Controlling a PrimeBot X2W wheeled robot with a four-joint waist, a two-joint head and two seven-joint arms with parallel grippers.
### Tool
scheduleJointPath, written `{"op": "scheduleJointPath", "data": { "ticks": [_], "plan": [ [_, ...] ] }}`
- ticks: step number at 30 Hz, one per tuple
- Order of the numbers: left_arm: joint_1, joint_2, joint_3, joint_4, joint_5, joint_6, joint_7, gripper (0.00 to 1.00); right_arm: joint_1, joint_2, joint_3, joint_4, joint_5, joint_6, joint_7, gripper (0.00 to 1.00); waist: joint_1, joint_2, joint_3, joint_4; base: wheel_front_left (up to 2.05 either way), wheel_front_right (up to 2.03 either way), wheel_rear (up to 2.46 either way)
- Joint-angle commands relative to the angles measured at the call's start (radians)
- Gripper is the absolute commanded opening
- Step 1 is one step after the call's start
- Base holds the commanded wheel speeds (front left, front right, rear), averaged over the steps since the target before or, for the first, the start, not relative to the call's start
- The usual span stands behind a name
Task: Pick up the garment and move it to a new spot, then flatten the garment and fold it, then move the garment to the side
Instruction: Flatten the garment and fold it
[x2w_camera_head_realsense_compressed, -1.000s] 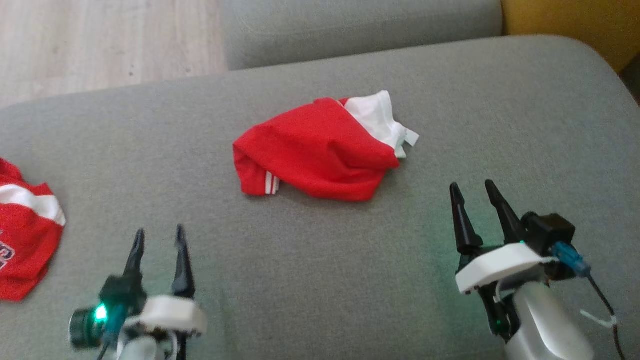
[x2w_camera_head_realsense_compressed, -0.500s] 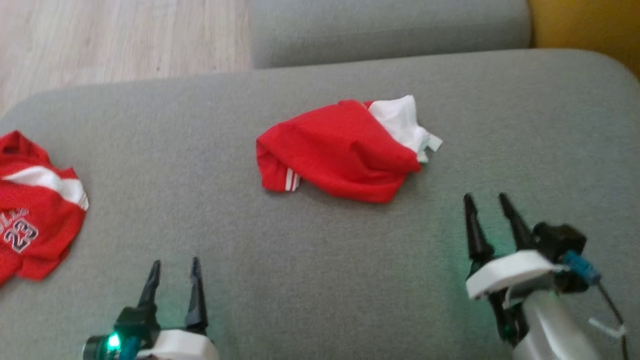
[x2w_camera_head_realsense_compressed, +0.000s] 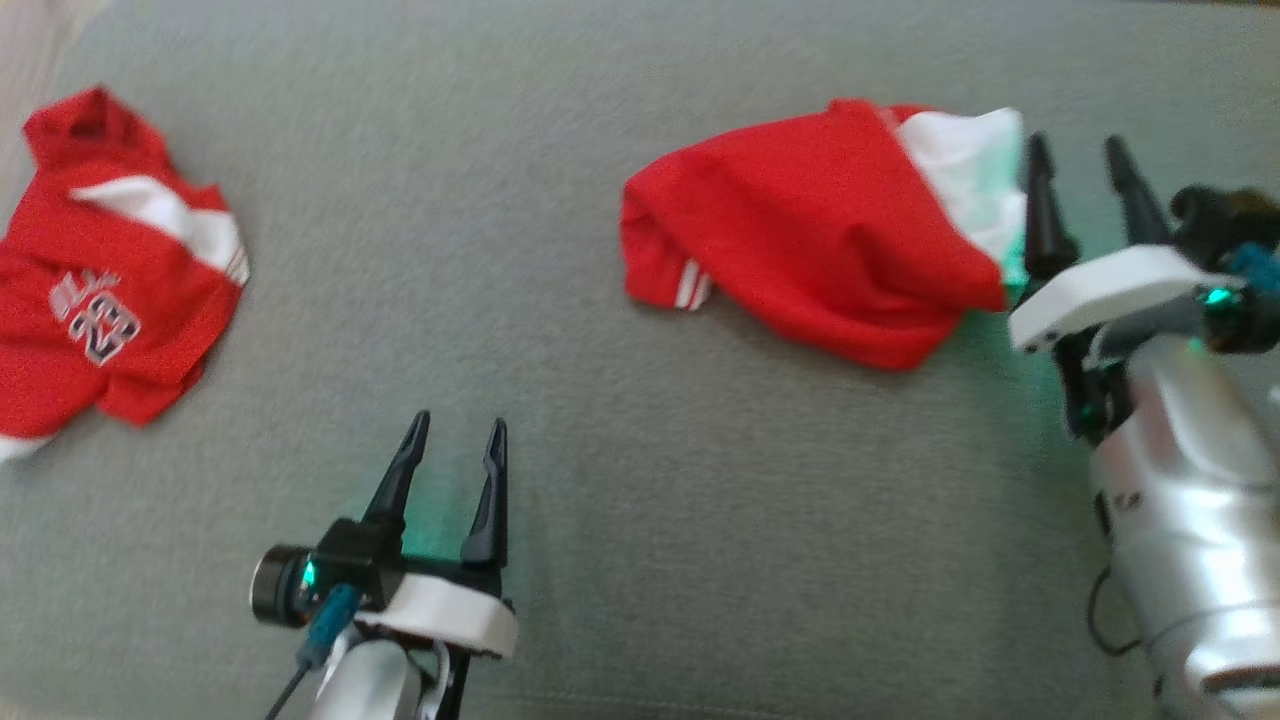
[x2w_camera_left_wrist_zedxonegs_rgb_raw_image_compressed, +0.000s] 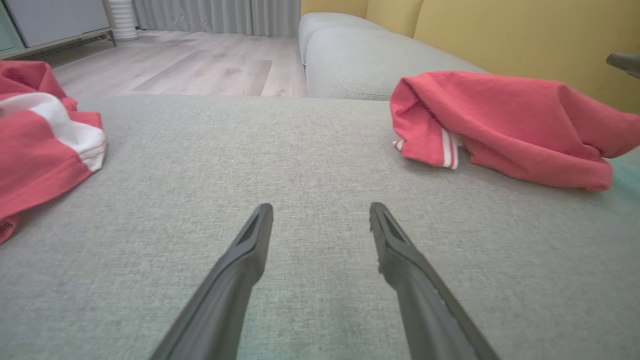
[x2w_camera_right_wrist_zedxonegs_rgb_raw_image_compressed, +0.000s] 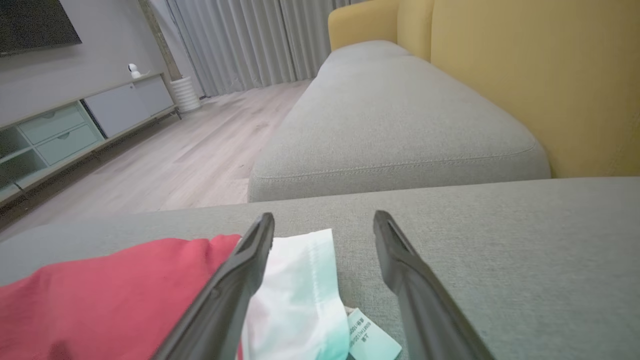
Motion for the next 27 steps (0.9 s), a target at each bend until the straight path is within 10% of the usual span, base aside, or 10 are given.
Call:
{"op": "scheduleJointPath", "data": {
  "ticks": [1,22,23,24,25,27],
  "plan": [
    [-0.045,0.004,0.013,-0.031,-0.02,0.007,-0.005,1.0,-0.063,-0.012,0.017,0.01,0.002,-0.001,-0.004,1.0,-0.0003,0.0,0.072,0.067,0.0,0.0,0.0],
    [-0.1,0.004,-0.106,-0.01,-0.049,0.015,-0.005,1.0,-0.165,-0.062,0.039,0.167,0.1,-0.001,-0.003,1.0,-0.0003,0.0,0.147,0.111,0.0,0.0,0.0],
    [-0.1,0.004,-0.106,-0.009,-0.049,0.015,-0.005,1.0,-0.162,-0.061,0.047,0.156,0.1,-0.001,-0.003,0.78,-0.0003,0.0,0.146,0.109,0.0,0.0,0.0],
    [-0.101,0.004,-0.105,-0.009,-0.051,0.015,-0.005,1.0,-0.159,-0.06,0.053,0.149,0.102,-0.001,-0.003,0.2,-0.0003,0.0,0.144,0.107,0.0,0.0,0.0],
    [-0.101,0.004,-0.106,-0.007,-0.052,0.015,-0.005,1.0,-0.155,-0.059,0.058,0.144,0.106,-0.001,-0.003,0.0,-0.0003,0.0,0.141,0.106,0.0,0.0,0.0],
    [-0.1,0.004,-0.107,-0.002,-0.055,0.014,-0.005,1.0,-0.15,-0.058,0.07,0.141,0.114,-0.001,-0.003,0.0,-0.0003,0.0,0.134,0.103,0.0,0.0,0.0]
  ]
}}
